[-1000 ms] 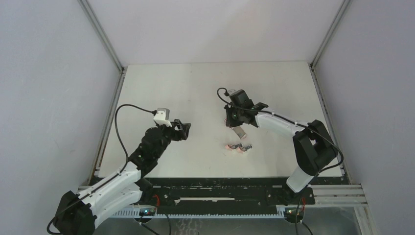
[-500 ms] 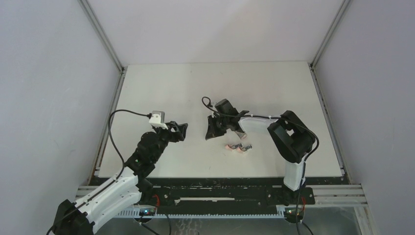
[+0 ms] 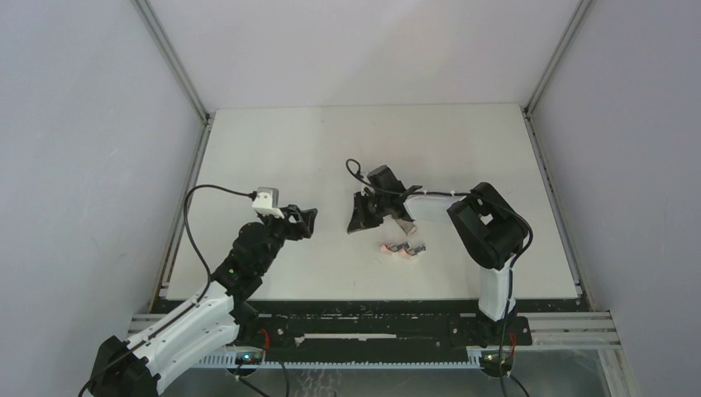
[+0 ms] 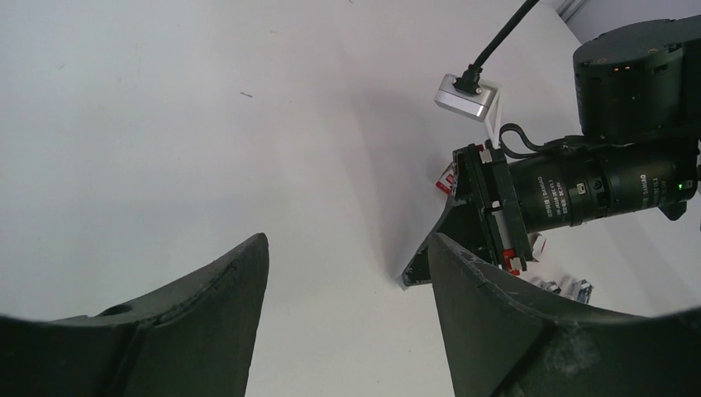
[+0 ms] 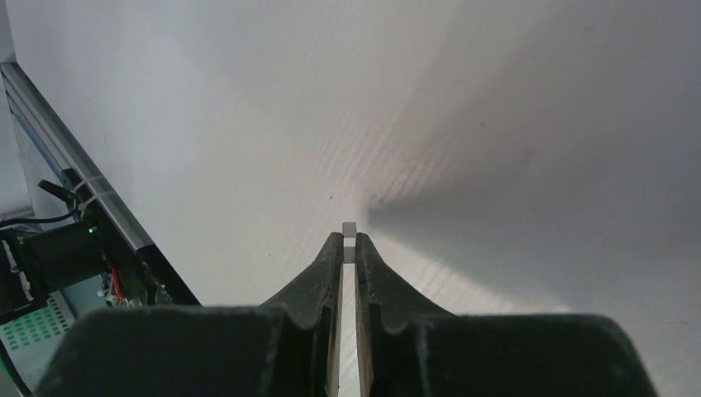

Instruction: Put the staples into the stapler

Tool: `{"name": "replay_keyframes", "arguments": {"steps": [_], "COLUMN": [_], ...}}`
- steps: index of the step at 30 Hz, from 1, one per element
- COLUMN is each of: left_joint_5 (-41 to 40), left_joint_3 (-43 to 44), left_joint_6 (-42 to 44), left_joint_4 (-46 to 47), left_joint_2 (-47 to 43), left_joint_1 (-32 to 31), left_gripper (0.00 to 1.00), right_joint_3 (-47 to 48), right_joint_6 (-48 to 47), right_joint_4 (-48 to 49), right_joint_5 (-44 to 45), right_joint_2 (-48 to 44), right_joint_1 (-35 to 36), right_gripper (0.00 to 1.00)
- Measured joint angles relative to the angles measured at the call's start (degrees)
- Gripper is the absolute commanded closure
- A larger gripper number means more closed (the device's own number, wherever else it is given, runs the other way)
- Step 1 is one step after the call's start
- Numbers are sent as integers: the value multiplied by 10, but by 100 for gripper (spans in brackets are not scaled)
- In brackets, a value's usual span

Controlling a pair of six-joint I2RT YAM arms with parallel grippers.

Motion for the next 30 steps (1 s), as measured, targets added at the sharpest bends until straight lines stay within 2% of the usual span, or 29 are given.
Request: {"name": "replay_keyframes", "arguments": {"steps": [6, 21, 25, 30], "left_joint_5": [0, -1, -5, -8], "left_joint_3": [0, 0, 0, 0], "left_joint_6": [0, 0, 0, 0], "left_joint_4": [0, 0, 0, 0], "left_joint_2": [0, -2, -7, -13], "left_joint_1": [0, 0, 0, 0], "left_gripper": [25, 25, 25, 25], "right_joint_3": [0, 0, 0, 0], "right_joint_6": [-2, -27, -57, -113], "right_joint_4": [-4, -27, -45, -69], "right_joint_5": [11, 59, 78, 93], "right_joint_2": [2, -6, -19, -36], "right_joint_1": [-9, -14, -14, -14], "right_gripper": [92, 71, 62, 59]}}
